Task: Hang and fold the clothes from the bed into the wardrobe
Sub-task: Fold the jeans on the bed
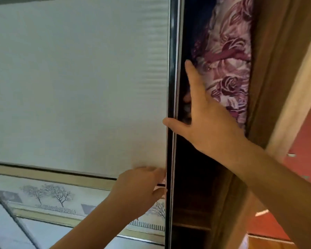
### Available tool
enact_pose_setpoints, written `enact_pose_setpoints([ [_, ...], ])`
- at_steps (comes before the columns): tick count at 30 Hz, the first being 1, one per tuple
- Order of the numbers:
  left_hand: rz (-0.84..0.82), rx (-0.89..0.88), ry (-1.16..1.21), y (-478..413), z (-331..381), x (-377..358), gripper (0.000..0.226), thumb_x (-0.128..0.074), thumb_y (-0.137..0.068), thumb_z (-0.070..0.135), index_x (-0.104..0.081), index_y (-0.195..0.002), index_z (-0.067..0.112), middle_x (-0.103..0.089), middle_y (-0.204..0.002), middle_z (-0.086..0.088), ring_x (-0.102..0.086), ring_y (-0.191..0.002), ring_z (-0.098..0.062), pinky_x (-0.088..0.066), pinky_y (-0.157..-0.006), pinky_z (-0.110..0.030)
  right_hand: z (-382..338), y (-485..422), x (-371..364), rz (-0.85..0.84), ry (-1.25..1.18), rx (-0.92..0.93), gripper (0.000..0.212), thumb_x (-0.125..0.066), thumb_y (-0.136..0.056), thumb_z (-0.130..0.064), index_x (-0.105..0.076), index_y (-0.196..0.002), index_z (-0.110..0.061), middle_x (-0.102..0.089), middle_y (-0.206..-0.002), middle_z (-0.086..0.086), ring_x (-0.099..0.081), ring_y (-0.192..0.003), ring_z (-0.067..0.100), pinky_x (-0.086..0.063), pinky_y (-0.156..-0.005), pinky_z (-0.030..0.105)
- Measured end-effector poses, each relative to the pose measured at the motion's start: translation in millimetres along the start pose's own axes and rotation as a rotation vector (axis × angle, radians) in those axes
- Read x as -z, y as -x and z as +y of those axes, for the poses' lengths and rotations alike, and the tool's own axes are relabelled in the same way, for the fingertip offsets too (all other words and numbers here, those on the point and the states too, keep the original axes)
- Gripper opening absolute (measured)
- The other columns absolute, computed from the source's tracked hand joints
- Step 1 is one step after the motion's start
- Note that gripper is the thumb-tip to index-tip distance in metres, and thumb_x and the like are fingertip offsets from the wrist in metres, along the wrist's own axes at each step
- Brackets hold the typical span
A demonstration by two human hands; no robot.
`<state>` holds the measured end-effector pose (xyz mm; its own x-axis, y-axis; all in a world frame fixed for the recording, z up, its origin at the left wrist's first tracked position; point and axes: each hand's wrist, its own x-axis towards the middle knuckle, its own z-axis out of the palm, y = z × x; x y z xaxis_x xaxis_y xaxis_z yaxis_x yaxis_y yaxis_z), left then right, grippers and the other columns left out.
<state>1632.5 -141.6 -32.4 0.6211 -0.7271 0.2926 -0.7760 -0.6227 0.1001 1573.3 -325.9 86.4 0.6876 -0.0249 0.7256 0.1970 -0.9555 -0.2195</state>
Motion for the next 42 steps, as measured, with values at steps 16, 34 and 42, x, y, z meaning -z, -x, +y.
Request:
enact_pose_setpoints([
  [16, -0.05, -0.375, 0.115, -37.0, 77.5, -37.9, 0.04, -0.049, -0.099, 0.045, -0.046, -0.137, 0.033, -0.052, -0.136, 0.014, -0.047, -0.126, -0.012, -0.036, -0.106, -0.028, 41.2, 41.7, 76.1, 0.028, 1.055, 0.216, 0.073, -0.046, -0.105, -0.022, -0.002, -0.158, 0.001, 0.005, -0.165, 0.029, 0.002, -0.153, 0.045, 0.0, -0.114, 0.075],
  [34, -0.171, -0.173, 0.161, -16.8, 41.2, -19.8, 0.046, -0.051, -0.095, 0.055, -0.045, -0.138, 0.039, -0.053, -0.132, 0.019, -0.052, -0.12, -0.006, -0.049, -0.097, -0.034, 21.6, 50.9, 62.6, -0.058, 0.468, 0.272, 0.032, -0.062, -0.098, -0.026, -0.067, -0.125, -0.01, -0.064, -0.12, 0.012, -0.061, -0.108, 0.035, -0.05, -0.086, 0.051],
  [42, -0.278, 0.19, 0.05, 37.8, -39.5, 12.0, 0.046, -0.053, -0.093, 0.062, -0.049, -0.135, 0.044, -0.059, -0.122, 0.021, -0.052, -0.095, -0.001, -0.046, -0.087, -0.025, -21.3, 24.5, 22.6, -0.568, 0.206, 0.015, 0.05, -0.032, -0.08, -0.08, -0.046, -0.119, -0.052, -0.06, -0.091, -0.025, -0.059, -0.081, 0.0, -0.053, -0.078, 0.037],
])
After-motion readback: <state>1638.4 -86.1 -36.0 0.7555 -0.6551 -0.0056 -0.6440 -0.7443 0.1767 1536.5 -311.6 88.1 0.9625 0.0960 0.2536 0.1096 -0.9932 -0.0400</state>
